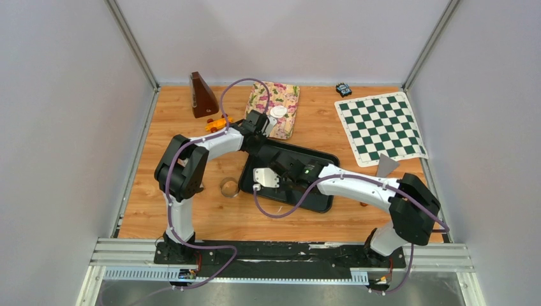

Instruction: Roll out the dumpling wrappers from the dough

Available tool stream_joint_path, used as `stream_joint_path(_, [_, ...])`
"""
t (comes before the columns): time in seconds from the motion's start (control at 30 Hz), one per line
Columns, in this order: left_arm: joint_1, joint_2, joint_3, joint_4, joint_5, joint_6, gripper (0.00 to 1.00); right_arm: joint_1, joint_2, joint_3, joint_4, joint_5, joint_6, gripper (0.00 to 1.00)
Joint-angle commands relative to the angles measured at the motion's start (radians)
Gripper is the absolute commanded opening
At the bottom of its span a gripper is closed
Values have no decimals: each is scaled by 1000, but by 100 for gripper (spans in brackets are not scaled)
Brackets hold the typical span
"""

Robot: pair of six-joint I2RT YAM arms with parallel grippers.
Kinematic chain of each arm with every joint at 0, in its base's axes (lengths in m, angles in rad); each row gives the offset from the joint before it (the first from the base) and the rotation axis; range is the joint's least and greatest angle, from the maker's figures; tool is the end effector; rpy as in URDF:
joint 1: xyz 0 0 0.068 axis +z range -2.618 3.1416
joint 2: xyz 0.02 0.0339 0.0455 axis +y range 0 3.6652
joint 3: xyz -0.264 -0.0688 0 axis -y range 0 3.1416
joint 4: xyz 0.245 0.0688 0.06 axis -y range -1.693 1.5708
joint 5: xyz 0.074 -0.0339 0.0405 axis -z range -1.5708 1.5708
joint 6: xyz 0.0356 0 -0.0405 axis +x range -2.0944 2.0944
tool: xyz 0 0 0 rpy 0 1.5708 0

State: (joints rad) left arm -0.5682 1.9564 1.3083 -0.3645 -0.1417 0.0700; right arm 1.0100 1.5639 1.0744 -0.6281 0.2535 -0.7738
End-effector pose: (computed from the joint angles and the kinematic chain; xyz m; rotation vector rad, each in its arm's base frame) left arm 0.3472 -0.2157 0.1654 0.7557 2.4538 -0.0048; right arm 0.1725 0.2579 0.2177 -2.0145 1.7254 -0.2635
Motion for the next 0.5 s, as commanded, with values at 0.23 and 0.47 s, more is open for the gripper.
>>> stream_joint_path(0.23, [-16, -42, -15, -60, 2, 46, 0, 59, -18, -72, -217, -278, 27, 0])
stream_joint_path(0.47, [-16, -43, -15, -62, 2, 44, 0, 67, -49, -108, -242, -297, 20, 0])
